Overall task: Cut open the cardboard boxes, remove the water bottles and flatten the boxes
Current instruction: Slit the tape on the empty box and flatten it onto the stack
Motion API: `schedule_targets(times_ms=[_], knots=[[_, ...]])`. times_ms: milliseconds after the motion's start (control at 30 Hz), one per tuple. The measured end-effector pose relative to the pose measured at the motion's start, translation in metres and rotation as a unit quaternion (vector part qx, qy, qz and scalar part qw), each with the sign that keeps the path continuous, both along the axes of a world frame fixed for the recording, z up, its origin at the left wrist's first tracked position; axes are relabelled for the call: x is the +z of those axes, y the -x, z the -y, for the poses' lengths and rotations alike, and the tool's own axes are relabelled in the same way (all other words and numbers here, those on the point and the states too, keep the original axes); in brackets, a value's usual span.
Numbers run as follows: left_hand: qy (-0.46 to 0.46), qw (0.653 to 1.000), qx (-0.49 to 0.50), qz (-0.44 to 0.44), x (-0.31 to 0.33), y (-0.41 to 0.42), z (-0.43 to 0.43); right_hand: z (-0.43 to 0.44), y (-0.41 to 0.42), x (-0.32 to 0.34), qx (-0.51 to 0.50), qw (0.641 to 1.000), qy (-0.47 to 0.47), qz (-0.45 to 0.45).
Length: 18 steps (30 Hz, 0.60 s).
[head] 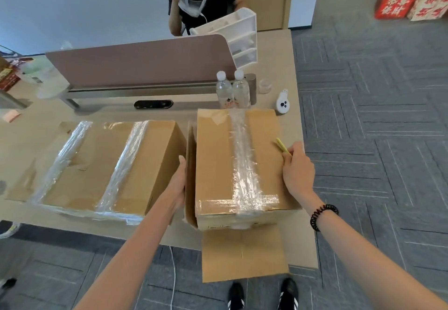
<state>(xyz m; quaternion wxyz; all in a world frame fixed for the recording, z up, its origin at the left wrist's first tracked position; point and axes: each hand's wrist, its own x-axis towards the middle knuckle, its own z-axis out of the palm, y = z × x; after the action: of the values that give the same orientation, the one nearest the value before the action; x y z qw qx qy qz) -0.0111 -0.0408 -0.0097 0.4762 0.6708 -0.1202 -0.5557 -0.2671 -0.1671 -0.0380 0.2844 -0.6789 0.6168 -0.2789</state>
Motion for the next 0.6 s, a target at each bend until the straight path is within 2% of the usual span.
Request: schedule_targets(times_ms=[167, 333, 500, 600], knots=[[0.015, 0.996, -0.072, 0.053, -0.002, -0.012, 0.0, -0.018, -0.023, 0.003, -0.011, 0.999, 0.047, -0.007], [-0.007, 0.989, -0.077, 0.124, -0.018, -0.026, 0.003, -0.029, -0.043, 0.005, 0.013, 0.989, 0.124, -0.084], [0.0, 0.965, -0.128, 0.227, -0.026, -0.033, 0.003, -0.036, -0.056, 0.005, 0.02, 0.969, 0.184, -0.164], [0.012, 0.941, -0.151, 0.303, -0.023, -0.035, 0.004, -0.037, -0.065, 0.008, 0.033, 0.964, 0.198, -0.176]])
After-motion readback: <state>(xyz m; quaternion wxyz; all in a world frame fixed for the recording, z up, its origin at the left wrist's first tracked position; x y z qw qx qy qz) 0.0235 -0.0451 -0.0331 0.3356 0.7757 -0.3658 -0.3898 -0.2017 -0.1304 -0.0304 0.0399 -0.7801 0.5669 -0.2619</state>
